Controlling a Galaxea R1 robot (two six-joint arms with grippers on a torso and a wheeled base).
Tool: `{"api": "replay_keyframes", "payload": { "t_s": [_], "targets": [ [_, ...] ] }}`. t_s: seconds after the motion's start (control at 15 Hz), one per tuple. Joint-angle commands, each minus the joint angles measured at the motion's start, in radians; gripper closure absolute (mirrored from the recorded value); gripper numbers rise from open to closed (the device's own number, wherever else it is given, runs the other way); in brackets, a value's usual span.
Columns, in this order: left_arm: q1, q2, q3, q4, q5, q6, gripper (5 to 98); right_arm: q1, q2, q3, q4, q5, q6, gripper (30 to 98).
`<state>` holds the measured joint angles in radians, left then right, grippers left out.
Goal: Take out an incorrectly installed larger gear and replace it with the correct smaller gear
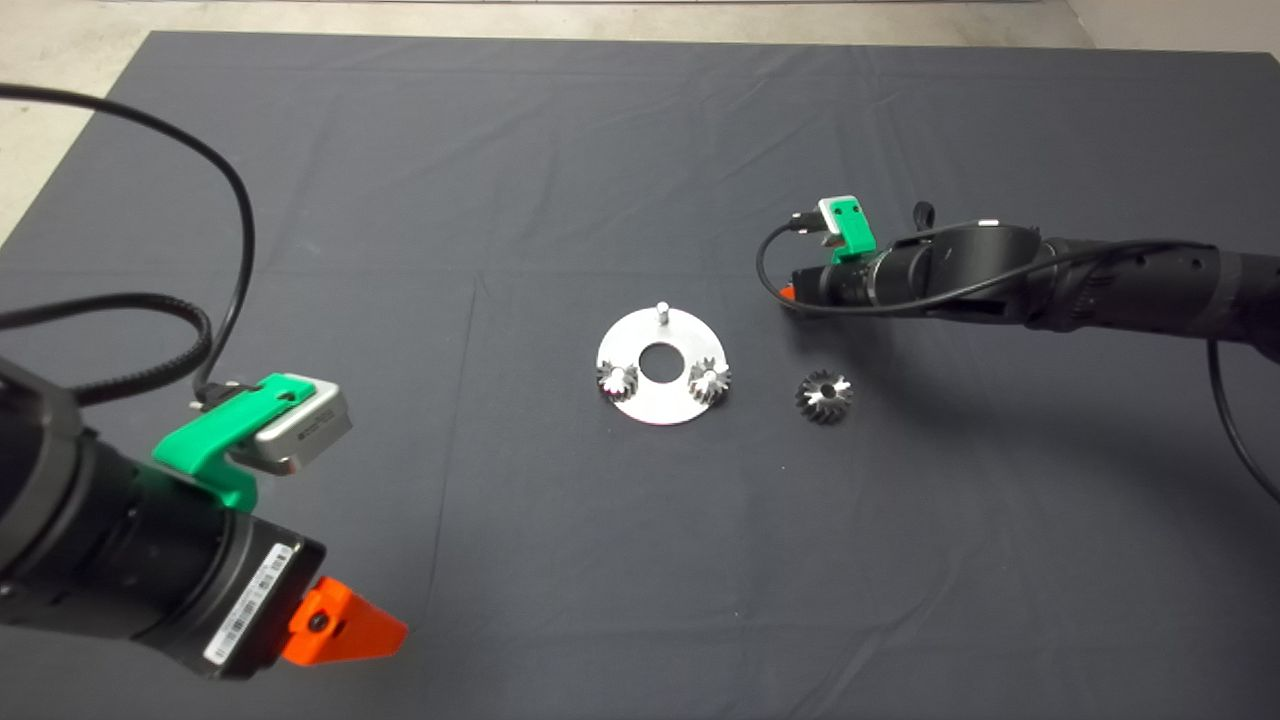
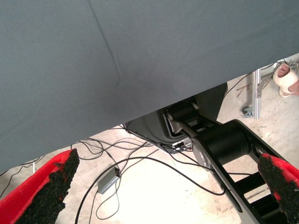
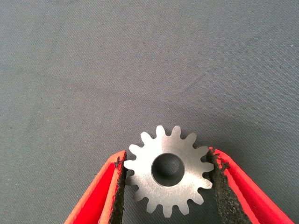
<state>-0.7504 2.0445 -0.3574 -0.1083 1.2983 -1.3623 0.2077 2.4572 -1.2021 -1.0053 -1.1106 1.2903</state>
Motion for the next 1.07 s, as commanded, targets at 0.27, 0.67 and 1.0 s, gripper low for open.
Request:
{"api": "replay_keyframes", "payload": {
  "t_s": [0.27,0.67,1.0],
  "targets": [
    [-0.001,0.0,0.003,-0.013,0.001,-0.004,5.5,0.015,0.003,0.012,-0.022,0.008,0.009,85.5],
    [-0.001,-0.002,0.003,-0.013,0.001,-0.004,5.5,0.125,0.056,0.118,-0.012,-0.009,0.007,86.9],
    [-0.001,-0.002,0.003,-0.013,0.001,-0.004,5.5,0.151,0.238,0.102,-0.009,-0.119,-0.002,87.1]
  ]
}}
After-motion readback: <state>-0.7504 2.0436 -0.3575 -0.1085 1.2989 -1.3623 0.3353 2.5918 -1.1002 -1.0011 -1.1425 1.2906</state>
